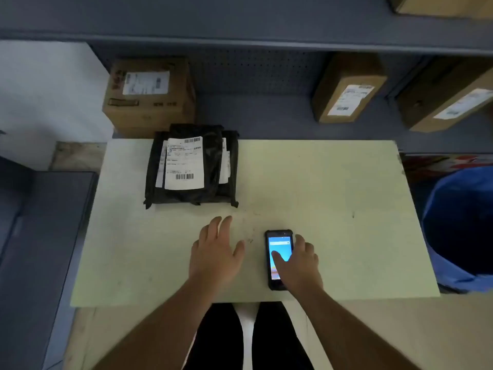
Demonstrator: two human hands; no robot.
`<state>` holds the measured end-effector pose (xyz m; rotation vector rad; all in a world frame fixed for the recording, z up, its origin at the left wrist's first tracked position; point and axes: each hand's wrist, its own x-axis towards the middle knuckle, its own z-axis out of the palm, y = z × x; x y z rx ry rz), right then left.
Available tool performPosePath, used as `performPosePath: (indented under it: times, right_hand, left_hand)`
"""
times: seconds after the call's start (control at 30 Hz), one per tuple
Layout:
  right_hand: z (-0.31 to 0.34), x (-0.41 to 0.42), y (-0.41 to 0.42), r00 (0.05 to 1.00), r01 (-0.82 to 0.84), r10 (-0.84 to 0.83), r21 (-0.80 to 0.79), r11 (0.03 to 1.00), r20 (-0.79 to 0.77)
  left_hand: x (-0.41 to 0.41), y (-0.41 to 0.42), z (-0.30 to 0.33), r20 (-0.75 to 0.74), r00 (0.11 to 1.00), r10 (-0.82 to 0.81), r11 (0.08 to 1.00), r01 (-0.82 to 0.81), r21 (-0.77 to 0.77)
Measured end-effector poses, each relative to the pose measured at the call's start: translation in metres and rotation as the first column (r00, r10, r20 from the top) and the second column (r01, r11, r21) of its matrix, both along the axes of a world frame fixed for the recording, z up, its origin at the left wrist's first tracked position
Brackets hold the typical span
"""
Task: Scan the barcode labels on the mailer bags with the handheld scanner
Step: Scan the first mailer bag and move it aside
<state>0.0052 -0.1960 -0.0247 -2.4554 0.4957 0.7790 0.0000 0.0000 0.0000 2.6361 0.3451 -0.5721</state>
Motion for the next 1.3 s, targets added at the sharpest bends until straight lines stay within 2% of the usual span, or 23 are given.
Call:
performPosePath:
  times: [0.33,0.73,1.0,1.3]
  right_hand:
    - [-0.032,-0.011,0.010,0.986,0.127,-0.134,-0.066,0.990,-0.104]
    - [-0.048,-0.014,0.026,0.975,0.187,-0.204,-0.173,0.967,-0.084]
    - [-0.038,-0.007,0.021,0.974,0.174,-0.191,-0.141,0.975,-0.121]
    - [-0.020,-0.005,0.021,0.954,0.275,-0.274,-0.008,0.961,-0.124]
  left_hand:
    - [-0.017,-0.004,-0.031,-0.080,0.997,-0.013,1.000,0.013,-0.004]
    - [-0.032,0.010,-0.051,-0.112,0.994,0.017,0.997,-0.024,-0.068]
    - [-0.018,0.018,-0.043,-0.057,0.998,0.030,0.995,-0.036,-0.097]
    - [-0.007,0.028,-0.031,0.012,0.998,0.057,0.992,-0.056,-0.110]
